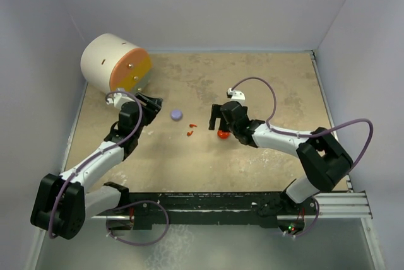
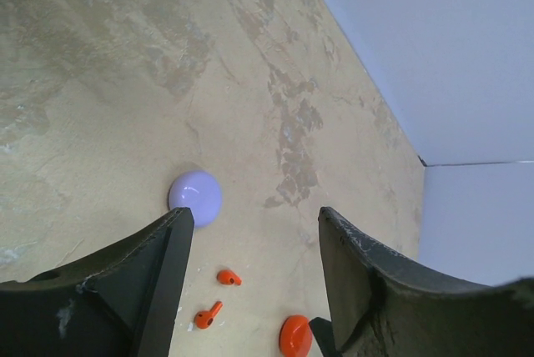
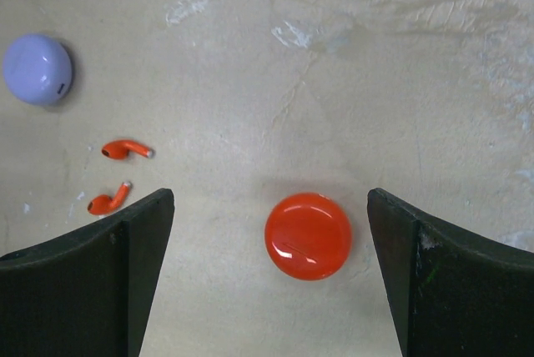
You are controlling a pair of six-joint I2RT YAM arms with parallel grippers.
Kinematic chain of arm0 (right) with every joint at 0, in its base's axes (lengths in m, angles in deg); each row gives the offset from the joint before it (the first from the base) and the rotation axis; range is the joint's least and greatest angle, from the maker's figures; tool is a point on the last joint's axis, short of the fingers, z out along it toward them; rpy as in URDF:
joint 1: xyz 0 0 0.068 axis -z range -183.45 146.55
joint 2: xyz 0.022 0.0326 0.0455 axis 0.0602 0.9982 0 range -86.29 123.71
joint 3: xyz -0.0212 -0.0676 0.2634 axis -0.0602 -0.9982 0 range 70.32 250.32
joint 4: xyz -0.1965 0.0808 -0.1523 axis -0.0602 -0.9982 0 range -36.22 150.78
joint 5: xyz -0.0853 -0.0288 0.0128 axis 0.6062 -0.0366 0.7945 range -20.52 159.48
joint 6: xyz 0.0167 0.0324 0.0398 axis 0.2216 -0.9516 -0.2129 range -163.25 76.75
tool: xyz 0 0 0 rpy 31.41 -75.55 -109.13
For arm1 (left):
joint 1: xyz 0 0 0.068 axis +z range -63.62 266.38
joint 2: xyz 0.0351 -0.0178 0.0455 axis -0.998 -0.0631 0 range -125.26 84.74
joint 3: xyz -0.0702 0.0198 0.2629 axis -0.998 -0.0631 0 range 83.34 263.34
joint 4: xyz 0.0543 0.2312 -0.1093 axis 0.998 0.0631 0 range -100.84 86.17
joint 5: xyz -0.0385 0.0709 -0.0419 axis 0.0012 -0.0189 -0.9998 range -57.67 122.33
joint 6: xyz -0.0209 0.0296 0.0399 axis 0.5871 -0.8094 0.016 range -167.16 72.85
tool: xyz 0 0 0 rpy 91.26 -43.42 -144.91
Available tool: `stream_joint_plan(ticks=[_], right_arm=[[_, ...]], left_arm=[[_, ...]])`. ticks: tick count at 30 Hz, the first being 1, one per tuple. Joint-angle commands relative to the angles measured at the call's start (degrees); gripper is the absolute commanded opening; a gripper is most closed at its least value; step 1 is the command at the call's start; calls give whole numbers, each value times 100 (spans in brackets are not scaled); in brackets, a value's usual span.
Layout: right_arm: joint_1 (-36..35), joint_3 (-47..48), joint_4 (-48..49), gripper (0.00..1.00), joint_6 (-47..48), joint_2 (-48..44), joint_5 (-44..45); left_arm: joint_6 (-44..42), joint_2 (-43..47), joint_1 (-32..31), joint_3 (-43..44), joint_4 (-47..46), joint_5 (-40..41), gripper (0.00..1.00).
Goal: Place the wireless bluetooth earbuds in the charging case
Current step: Pick up the charging case at the center of the board.
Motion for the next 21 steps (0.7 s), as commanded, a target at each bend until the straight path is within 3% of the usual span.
stream_joint_plan(ticks=[1, 10, 21], right_arm=[[-85, -240, -156, 100, -325, -92, -158], [-287, -542, -86, 100, -547, -75, -330], [-741, -202, 148, 100, -633, 467, -418]], left_arm=[[-19, 166, 33, -99, -61, -91, 60], [21, 65, 33, -139, -236, -251, 60], [43, 102, 36, -213, -222, -212, 60]])
